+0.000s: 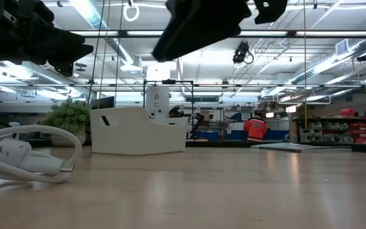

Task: Pick and place USB-C Cables
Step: Put the black charger cable into the white bin

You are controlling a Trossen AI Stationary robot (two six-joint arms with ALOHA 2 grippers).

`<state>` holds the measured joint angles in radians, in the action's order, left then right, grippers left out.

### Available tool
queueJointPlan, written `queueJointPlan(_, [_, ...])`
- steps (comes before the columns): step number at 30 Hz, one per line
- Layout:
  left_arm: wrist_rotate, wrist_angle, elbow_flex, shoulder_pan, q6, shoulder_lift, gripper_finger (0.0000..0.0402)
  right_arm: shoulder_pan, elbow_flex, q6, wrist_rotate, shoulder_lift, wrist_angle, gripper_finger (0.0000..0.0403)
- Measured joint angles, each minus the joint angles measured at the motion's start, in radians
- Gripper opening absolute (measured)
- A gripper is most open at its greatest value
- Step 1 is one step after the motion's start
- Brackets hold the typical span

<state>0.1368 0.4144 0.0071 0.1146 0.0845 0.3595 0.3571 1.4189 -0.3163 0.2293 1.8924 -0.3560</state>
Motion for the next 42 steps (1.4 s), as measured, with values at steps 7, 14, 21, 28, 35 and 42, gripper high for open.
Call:
queueJointPlan(7, [0.0, 0.0, 0.0, 0.0, 0.0, 0.0, 0.0156, -0.065, -0.003, 0.002, 0.019, -0.104, -0.096, 0.0181])
queueJointPlan(14, [0.0, 0.0, 0.0, 0.0, 0.0, 0.0, 0.0156, -0.153, -0.116, 0.062, 0.017, -0.194, -0.107, 0.0181])
queueJointPlan(21, [0.0, 0.0, 0.0, 0.0, 0.0, 0.0, 0.0156, -0.122, -0.169, 0.434, 0.01, -0.295, -0.388, 0.0181])
queueJointPlan(28, [0.0, 0.0, 0.0, 0.0, 0.0, 0.0, 0.0156, 0.053, -0.254, 0.854, -0.056, -0.357, -0.524, 0.0181])
queueJointPlan(35, [0.0, 0.0, 0.0, 0.0, 0.0, 0.0, 0.0156, 0.239, -0.311, 1.334, -0.17, -0.352, -0.525, 0.0181])
queueJointPlan(42, [0.0, 0.0, 0.0, 0.0, 0.0, 0.0, 0.0156, 0.37, -0.312, 1.824, -0.338, -0.297, -0.489, 0.0181])
